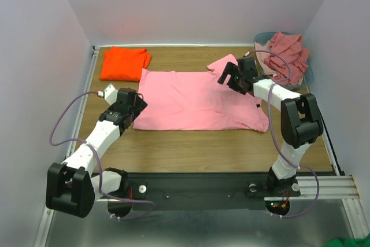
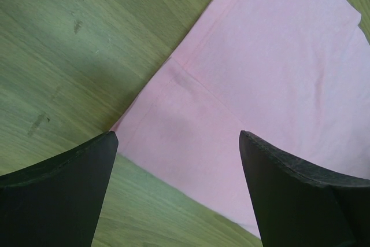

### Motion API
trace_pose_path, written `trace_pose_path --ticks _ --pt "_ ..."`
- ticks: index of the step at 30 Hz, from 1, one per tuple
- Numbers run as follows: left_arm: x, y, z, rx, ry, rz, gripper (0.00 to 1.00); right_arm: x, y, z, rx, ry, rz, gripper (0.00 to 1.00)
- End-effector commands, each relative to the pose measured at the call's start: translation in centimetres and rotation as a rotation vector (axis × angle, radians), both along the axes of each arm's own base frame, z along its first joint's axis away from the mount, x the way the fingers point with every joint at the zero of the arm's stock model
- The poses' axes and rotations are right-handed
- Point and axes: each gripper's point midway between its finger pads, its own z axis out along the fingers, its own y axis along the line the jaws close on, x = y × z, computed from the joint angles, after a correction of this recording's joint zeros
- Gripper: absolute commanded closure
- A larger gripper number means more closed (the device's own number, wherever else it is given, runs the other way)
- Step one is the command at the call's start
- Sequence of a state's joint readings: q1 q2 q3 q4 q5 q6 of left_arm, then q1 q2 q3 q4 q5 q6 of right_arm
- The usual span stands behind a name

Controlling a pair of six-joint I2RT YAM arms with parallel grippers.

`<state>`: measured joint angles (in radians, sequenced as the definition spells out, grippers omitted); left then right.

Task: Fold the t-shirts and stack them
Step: Fold the tshirt

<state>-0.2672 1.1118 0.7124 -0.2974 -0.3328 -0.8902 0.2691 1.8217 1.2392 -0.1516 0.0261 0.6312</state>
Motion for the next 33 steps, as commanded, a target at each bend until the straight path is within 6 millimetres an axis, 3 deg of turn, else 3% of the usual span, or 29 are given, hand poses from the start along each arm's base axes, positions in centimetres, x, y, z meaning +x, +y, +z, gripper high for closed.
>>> trace_pose_path --ticks 1,6,10,11,12,15,17,20,21,22,25,27,32,33 --pt "0.1 -0.1 0.8 0.002 -0.027 -0.017 0.02 -1.0 -1.9 2.9 -0.070 -0.072 -0.027 0.00" --pt "1.5 -2.6 0.6 -0.073 -0.063 -0.118 0.01 -6.4 -1.7 1.7 -0.019 -0.021 0.048 0.00" --pt "3.2 -5.1 -0.1 -0.117 -0.062 -0.215 0.02 -10.6 -2.8 -0.9 -0.032 0.040 0.042 0.00" --pt "3.4 -5.5 -1.3 -0.117 -0.031 -0.229 0.02 -11.7 -3.3 -2.1 -0.043 0.067 0.034 0.00" --pt "4.1 -6.1 -1.3 -0.121 -0.048 -0.255 0.02 -12.2 -3.5 -2.4 -0.045 0.072 0.024 0.00" --pt "4.0 -7.5 -4.1 -0.152 0.025 -0.317 0.02 -13.9 -4.2 -4.4 -0.054 0.129 -0.003 0.00" --pt "2.8 -7.4 -6.7 -0.162 0.090 -0.309 0.02 -15.6 -4.5 -6.0 -0.045 0.184 -0.021 0.00" --pt "1.0 -6.4 -8.7 -0.151 0.142 -0.262 0.02 -17.3 -4.6 -6.9 -0.021 0.221 -0.039 0.00" --pt "-0.4 -5.8 -9.9 -0.157 0.183 -0.227 0.02 -17.9 -4.7 -7.1 -0.012 0.231 -0.051 0.00" --pt "-1.3 -5.6 -10.3 -0.158 0.204 -0.221 0.02 -19.1 -5.0 -8.0 -0.017 0.262 -0.057 0.00" --pt "-4.0 -5.2 -11.1 -0.156 0.236 -0.197 0.02 -21.5 -5.4 -7.9 0.005 0.278 -0.074 0.00" --pt "-5.6 -5.1 -11.3 -0.144 0.250 -0.195 0.02 -22.3 -5.5 -6.8 0.034 0.247 -0.083 0.00" --pt "-6.8 -7.8 -8.1 -0.225 0.160 -0.220 0.02 -24.8 -5.4 -6.0 0.106 0.234 -0.107 0.00" --pt "-7.7 -8.0 -8.2 -0.210 0.174 -0.243 0.02 -24.9 -5.4 -5.3 0.122 0.209 -0.113 0.00"
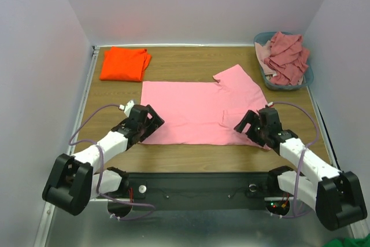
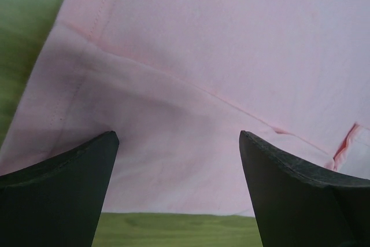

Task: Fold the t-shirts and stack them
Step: Fold the tshirt

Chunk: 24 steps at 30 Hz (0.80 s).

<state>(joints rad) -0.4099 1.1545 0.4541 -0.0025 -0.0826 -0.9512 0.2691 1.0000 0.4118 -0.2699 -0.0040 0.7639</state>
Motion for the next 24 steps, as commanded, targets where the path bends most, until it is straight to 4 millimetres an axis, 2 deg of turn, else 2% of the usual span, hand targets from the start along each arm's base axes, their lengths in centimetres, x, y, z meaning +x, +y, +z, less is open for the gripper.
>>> trace_pose_path --ticks 1,2,3,5,6,17,19,21,23,24 --pt "-4.4 -0.1 -1.2 0.013 0.118 0.009 0.02 -2.5 -0.2 0.0 0.048 0.053 -0.048 0.00" --pt "-4.9 0.1 -1.1 -0.003 0.137 0.060 0.02 -3.1 -0.5 -0.2 0.043 0.066 -0.061 0.00" --pt "-6.4 1.3 -2.1 0.042 0.201 0.093 0.02 -3.3 -0.6 -0.1 0.056 0.073 -0.088 0.00" --pt "-7.1 2.9 -2.5 0.091 0.217 0.160 0.02 -3.7 -0.6 0.3 0.078 0.056 -0.107 0.00" --pt "-8.1 3.8 -3.0 0.124 0.254 0.188 0.02 -3.9 -0.7 0.2 0.089 0.056 -0.119 0.00" --pt "-9.4 2.1 -2.1 -0.024 0.221 0.138 0.01 -4.8 -0.8 1.0 0.093 0.047 -0.113 0.00" --pt "-9.6 1.9 -1.6 -0.032 0.222 0.130 0.01 -4.5 -0.7 1.7 0.089 0.025 -0.087 0.00" --pt "-9.1 1.6 -0.1 -0.049 0.187 0.128 0.01 -3.9 -0.3 3.2 0.096 -0.012 -0.052 0.00" --pt "-9.0 2.1 0.8 -0.035 0.166 0.145 0.01 -3.6 -0.1 4.2 0.096 -0.041 -0.029 0.00" --pt "-8.7 2.4 1.9 -0.032 0.153 0.163 0.02 -3.1 0.0 5.3 0.097 -0.071 -0.020 0.00"
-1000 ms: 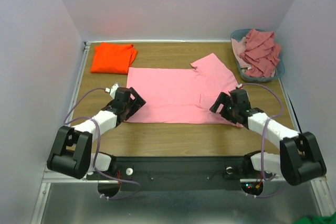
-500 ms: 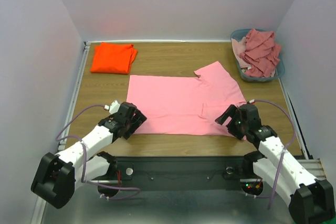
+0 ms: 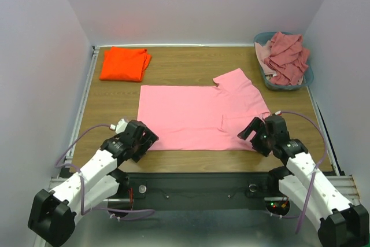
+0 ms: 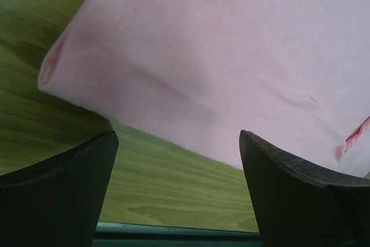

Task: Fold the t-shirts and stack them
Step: Fold the tshirt

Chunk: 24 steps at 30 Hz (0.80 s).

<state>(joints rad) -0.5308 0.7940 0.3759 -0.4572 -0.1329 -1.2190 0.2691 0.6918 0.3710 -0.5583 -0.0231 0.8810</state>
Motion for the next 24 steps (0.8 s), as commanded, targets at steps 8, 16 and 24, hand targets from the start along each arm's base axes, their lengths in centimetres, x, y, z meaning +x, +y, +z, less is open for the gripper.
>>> trace_pose_path --ticks 8,16,24 --pt "7.4 2.4 12.1 0.197 -0.319 0.097 0.01 6.5 -1.5 9.2 -0.140 -0.221 -0.029 0.00" --pt "18.0 4.4 14.1 0.354 -0.294 0.147 0.02 13.2 -1.4 10.7 -0.250 -0.206 -0.042 0.00" --pt "27.3 5.4 11.5 0.485 -0.175 0.128 0.06 18.2 -0.4 9.5 -0.296 -0.170 -0.010 0.00"
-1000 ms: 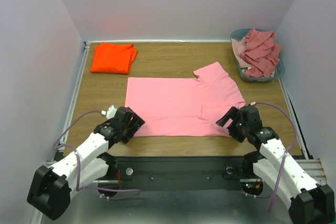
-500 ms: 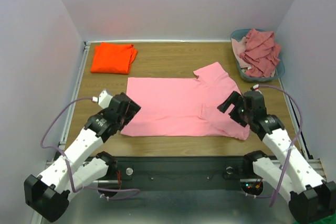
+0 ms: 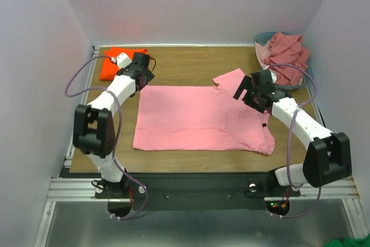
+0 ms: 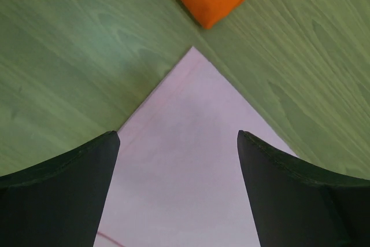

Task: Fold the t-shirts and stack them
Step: Fold the tshirt

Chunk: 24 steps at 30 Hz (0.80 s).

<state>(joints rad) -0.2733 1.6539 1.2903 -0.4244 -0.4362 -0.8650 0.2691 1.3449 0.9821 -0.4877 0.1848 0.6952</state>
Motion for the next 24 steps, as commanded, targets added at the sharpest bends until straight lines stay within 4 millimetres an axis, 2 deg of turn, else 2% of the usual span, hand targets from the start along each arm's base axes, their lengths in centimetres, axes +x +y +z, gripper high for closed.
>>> trace_pose_path --ticks 1,2,3,4,5,6,7,8,10,11,13,14,17,18,19,22,24 --pt "3.6 0.6 1.1 0.079 -0.007 -0.024 0.07 3.4 -0.1 1.4 -0.037 -0.073 -0.004 0.00" --pt "4.3 0.8 -0.5 0.092 0.032 -0.026 0.09 3.7 0.0 1.2 -0.041 -0.068 -0.002 0.00" --pt "5.2 0.8 -0.2 0.089 0.028 -0.020 0.14 3.9 0.0 1.0 -0.048 -0.064 0.004 0.00" --pt "5.7 0.8 -0.7 0.081 0.039 -0.026 0.16 4.3 0.1 1.1 -0.051 -0.067 0.006 0.00" --pt "6.2 1.0 -2.3 0.087 0.070 -0.025 0.22 4.5 0.1 0.5 -0.059 -0.052 0.009 0.00" --pt "6.9 0.8 -2.1 0.081 0.060 -0.030 0.27 4.8 0.0 0.4 -0.068 -0.052 0.007 0.00" --pt "7.3 0.7 -2.5 0.078 0.067 -0.034 0.30 4.9 0.0 0.3 -0.075 -0.048 0.006 0.00" --pt "7.5 0.6 -3.8 0.082 0.090 -0.041 0.31 5.4 0.0 0.6 -0.079 -0.058 0.004 0.00" --pt "8.3 0.2 -4.1 0.076 0.093 -0.055 0.35 5.7 -0.1 0.1 -0.091 -0.046 0.007 0.00" --pt "8.4 0.2 -5.1 0.080 0.114 -0.055 0.39 6.1 0.0 0.4 -0.092 -0.055 0.008 0.00" --pt "8.7 0.1 -5.8 0.081 0.123 -0.058 0.39 6.4 -0.1 -0.1 -0.107 -0.046 0.009 0.00" --pt "8.6 0.2 -6.9 0.090 0.148 -0.050 0.39 6.6 -0.2 -0.3 -0.113 -0.044 0.007 0.00" --pt "8.3 0.9 -8.5 0.117 0.183 -0.018 0.40 7.2 -0.3 -0.7 -0.126 -0.036 0.002 0.00" --pt "8.2 0.9 -8.9 0.121 0.191 -0.013 0.43 7.7 -0.1 -0.3 -0.123 -0.048 0.001 0.00" --pt "8.2 1.0 -9.3 0.124 0.198 -0.013 0.44 8.1 0.0 -0.8 -0.129 -0.038 0.005 0.00" --pt "8.2 1.1 -10.3 0.131 0.218 -0.010 0.47 9.2 0.2 -0.6 -0.132 -0.046 0.011 0.00" --pt "8.1 1.2 -10.9 0.140 0.235 -0.004 0.53 10.7 0.5 -0.1 -0.131 -0.064 0.014 0.00"
